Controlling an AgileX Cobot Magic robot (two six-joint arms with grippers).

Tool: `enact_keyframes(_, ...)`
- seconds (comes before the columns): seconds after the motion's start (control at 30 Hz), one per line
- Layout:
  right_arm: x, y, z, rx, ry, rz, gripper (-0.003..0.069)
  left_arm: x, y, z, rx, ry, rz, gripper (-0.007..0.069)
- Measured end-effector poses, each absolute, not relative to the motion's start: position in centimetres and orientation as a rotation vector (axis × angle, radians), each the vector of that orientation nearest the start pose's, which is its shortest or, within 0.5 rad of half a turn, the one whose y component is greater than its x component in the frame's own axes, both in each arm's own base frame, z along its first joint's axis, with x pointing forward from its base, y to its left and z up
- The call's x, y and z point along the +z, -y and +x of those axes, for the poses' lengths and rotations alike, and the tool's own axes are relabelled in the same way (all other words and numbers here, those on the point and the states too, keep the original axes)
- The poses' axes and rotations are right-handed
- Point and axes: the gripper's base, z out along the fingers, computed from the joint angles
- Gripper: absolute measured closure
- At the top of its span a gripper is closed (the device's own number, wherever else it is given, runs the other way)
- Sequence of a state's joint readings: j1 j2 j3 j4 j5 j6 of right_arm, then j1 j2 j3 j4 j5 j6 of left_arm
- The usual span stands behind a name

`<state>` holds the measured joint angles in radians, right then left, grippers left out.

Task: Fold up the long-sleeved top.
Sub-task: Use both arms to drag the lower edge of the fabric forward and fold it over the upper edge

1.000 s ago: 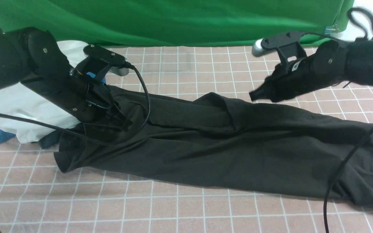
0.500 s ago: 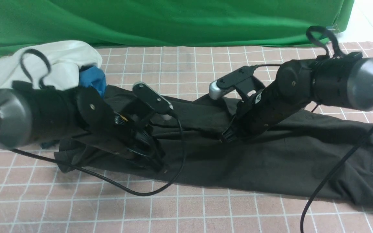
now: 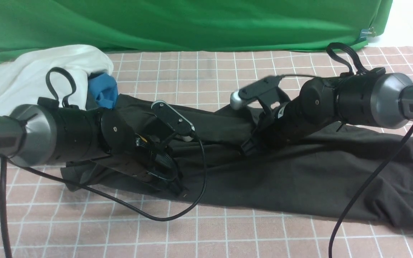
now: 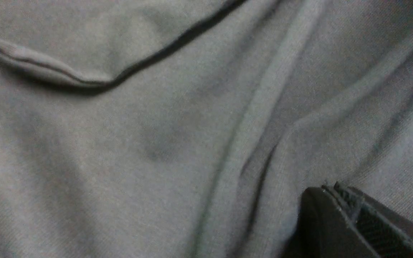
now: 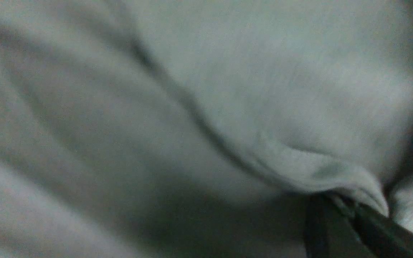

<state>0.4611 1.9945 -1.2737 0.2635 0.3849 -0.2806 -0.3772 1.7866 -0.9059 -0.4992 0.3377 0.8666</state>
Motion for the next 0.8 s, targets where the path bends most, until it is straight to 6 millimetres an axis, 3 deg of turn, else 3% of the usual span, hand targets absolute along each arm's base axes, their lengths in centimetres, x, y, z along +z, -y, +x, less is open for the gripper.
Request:
enact_keyframes(0.13,16.7,-19.1,38.4,0.258,-2.324,-0.583,0.061,14.7,13.5,30.2,-0.211,-2.447,1.047,0.0606)
enact_keyframes(0.27,16.9,-17.6,41.0,0.185,-2.109,-0.478,0.0601,14.7,13.5,30.2,-0.213,-2.448,1.049,0.0606)
enact_keyframes(0.47,17.2,-14.7,42.5,0.128,-2.054,-0.391,0.0585,15.3,13.5,30.0,-0.21,-2.435,1.083,0.0606)
enact_keyframes(0.53,18.4,-13.9,42.1,0.134,-2.097,-0.389,0.0581,16.1,13.5,29.9,-0.211,-2.418,1.091,0.0606)
enact_keyframes(0.6,21.5,-13.5,40.8,0.172,-2.138,-0.396,0.058,18.0,13.7,30.2,-0.212,-2.368,1.07,0.0606)
enact_keyframes(0.67,23.2,-13.8,39.4,0.206,-2.188,-0.434,0.0582,19.6,13.9,30.6,-0.219,-2.331,1.056,0.0606)
enact_keyframes(0.73,24.7,-14.8,37.4,0.255,-2.264,-0.511,0.0594,21.4,14.3,31.4,-0.231,-2.306,1.061,0.0606)
enact_keyframes(0.8,24.6,-16.9,35.4,0.305,-2.35,-0.634,0.0621,23.1,14.4,32.1,-0.247,-2.324,1.054,0.0606)
